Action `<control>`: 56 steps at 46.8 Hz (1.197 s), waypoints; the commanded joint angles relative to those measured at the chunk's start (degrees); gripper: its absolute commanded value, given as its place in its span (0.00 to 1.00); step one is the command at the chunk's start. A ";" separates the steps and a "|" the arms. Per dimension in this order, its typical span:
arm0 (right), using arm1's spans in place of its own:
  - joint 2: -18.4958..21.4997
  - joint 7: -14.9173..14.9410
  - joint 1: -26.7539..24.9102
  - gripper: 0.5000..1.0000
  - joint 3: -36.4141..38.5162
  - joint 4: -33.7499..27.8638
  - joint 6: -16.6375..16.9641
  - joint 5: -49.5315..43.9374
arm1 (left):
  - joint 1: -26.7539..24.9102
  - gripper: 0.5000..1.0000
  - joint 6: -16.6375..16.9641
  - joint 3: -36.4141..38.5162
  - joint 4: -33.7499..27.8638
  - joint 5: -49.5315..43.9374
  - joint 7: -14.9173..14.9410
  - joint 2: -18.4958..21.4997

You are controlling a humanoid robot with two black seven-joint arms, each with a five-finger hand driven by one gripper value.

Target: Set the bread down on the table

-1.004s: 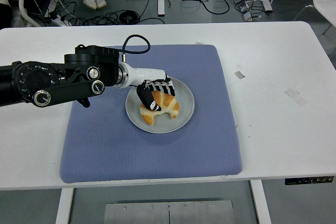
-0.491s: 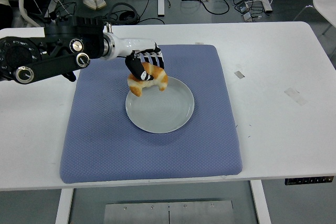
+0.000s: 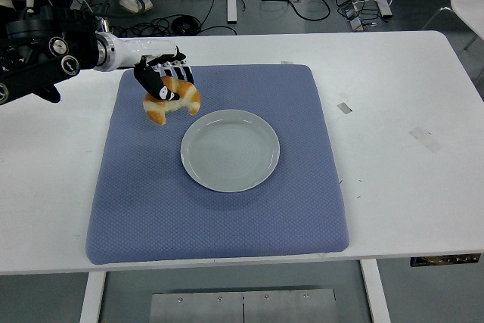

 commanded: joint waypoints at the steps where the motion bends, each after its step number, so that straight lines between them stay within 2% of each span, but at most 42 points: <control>1: 0.00 -0.01 0.01 1.00 0.00 0.00 0.00 0.01 | 0.93 0.00 -0.34 0.06 2.76 0.00 -1.51 -0.32; 6: 0.00 -0.01 0.01 1.00 0.00 0.00 0.00 -0.07 | 1.64 0.00 -1.92 0.15 5.84 0.00 -3.71 -0.50; 20: 0.00 -0.01 0.01 1.00 0.00 0.00 0.00 0.01 | 4.62 0.00 -2.18 0.41 12.69 0.18 -7.14 -2.61; 26: 0.00 -0.01 0.01 1.00 0.00 0.00 0.00 -0.08 | 5.33 0.00 -2.18 0.41 13.57 0.27 -7.67 -3.04; 41: 0.00 -0.01 0.01 1.00 0.00 0.00 0.00 0.01 | 8.58 0.00 -2.10 0.50 19.73 0.71 -9.16 -7.09; 56: 0.00 -0.01 0.01 1.00 0.00 0.00 0.00 0.01 | 8.93 0.00 -2.01 0.68 22.54 0.71 -9.51 -9.02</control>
